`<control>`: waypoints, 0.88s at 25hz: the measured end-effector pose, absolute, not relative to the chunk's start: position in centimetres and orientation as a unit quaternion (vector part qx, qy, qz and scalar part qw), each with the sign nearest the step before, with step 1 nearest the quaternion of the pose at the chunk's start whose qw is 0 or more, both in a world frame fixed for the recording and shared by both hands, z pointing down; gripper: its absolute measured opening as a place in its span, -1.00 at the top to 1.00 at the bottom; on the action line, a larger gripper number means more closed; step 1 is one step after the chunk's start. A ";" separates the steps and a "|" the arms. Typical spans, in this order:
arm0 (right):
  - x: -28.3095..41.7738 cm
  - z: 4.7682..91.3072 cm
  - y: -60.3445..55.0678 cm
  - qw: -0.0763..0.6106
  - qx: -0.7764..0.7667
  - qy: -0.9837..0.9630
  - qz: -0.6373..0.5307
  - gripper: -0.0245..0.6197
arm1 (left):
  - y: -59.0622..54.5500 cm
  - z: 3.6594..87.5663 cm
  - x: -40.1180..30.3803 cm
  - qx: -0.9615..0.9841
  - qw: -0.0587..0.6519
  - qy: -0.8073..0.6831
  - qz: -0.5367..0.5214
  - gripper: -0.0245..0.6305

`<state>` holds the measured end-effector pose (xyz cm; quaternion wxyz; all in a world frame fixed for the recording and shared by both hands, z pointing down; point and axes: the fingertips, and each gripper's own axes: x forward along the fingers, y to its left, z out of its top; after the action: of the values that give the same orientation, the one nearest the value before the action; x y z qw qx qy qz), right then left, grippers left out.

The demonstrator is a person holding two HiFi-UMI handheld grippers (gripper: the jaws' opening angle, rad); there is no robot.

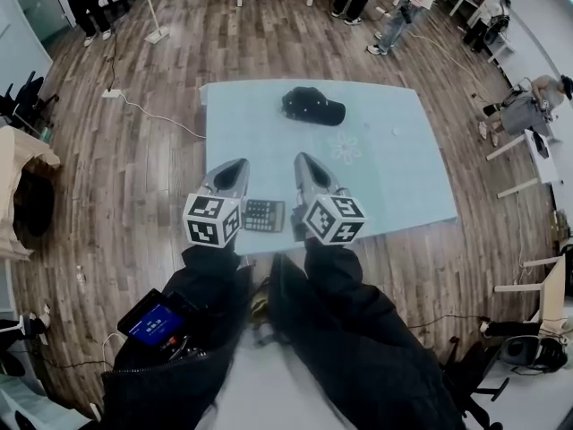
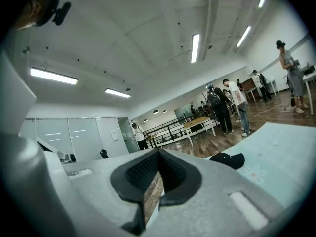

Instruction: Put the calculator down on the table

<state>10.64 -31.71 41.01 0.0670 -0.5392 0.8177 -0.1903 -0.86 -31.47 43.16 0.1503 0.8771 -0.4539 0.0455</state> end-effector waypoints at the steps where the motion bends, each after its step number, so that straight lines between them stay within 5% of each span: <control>1: 10.6 40.3 -31.6 0.068 -0.541 0.819 -0.179 0.93 | -31.4 42.6 -0.7 0.879 0.145 -0.453 0.042 0.93; 22: 10.6 31.6 -29.1 0.061 -0.605 0.794 0.005 0.93 | -29.9 34.7 -1.6 0.888 0.045 -0.457 -0.013 0.93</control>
<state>10.64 -29.13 31.58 0.0608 -0.6053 0.7937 0.0051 -1.63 -29.89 34.68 0.0454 0.8880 -0.4574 -0.0131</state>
